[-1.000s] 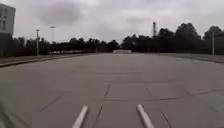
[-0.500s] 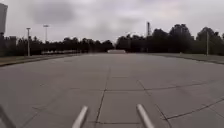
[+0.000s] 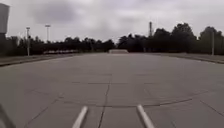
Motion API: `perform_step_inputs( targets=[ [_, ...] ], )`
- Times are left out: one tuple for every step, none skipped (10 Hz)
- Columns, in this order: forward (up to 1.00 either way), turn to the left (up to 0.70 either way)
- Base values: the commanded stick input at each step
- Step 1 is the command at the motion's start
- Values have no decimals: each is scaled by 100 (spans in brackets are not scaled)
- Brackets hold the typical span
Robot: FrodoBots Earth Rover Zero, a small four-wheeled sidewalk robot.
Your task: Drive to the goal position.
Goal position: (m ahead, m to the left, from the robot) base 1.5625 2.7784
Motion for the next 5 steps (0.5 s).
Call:
perform_step_inputs(
  targets=[
    [100,0],
    [100,0],
    [100,0],
    [100,0],
    [100,0]
  ],
)
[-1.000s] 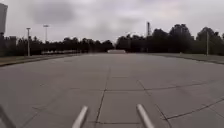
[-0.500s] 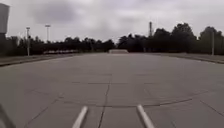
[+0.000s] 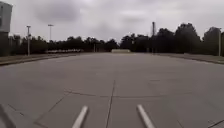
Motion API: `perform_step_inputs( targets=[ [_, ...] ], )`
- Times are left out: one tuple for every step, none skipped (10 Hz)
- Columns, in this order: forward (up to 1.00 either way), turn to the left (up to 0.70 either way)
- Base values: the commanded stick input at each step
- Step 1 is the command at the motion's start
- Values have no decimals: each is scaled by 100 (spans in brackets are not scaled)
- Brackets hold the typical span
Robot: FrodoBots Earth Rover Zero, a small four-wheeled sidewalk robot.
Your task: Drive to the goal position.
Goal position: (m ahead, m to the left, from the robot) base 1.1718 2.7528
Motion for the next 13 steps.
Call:
perform_step_inputs(
  targets=[
    [100,0],
    [100,0],
    [100,0],
    [100,-27],
    [100,-27],
    [100,-27],
    [100,-12],
    [100,0],
    [100,0],
    [100,0],
    [100,0],
    [100,0],
    [100,0]
  ],
)
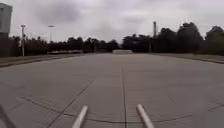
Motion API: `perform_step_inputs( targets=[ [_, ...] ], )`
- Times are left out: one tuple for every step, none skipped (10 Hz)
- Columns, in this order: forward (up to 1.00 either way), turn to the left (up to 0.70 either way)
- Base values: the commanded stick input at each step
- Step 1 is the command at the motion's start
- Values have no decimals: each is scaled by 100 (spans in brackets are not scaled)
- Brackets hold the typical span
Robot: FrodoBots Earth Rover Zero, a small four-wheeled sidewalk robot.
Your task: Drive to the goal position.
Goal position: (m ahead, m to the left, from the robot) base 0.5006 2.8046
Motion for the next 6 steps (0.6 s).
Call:
perform_step_inputs(
  targets=[
    [100,0],
    [100,0],
    [100,0],
    [100,0],
    [100,0],
    [100,0]
  ],
)
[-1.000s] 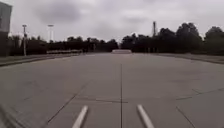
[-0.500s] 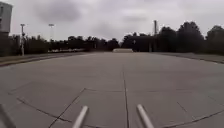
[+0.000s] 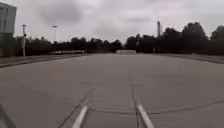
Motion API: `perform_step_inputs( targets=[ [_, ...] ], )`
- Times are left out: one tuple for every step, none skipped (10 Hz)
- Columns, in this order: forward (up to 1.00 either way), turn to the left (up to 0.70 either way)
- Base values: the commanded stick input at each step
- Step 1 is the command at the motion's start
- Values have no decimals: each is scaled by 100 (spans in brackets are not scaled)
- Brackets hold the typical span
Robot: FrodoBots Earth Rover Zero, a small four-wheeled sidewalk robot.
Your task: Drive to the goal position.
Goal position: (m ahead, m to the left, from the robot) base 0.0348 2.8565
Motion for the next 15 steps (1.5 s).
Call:
perform_step_inputs(
  targets=[
    [100,0],
    [100,-2],
    [100,-24],
    [100,-27],
    [100,-27],
    [100,-27],
    [100,-27],
    [100,-27],
    [100,-27],
    [100,-27],
    [100,-27],
    [100,-27],
    [100,-27],
    [100,-27],
    [100,-27]
  ],
)
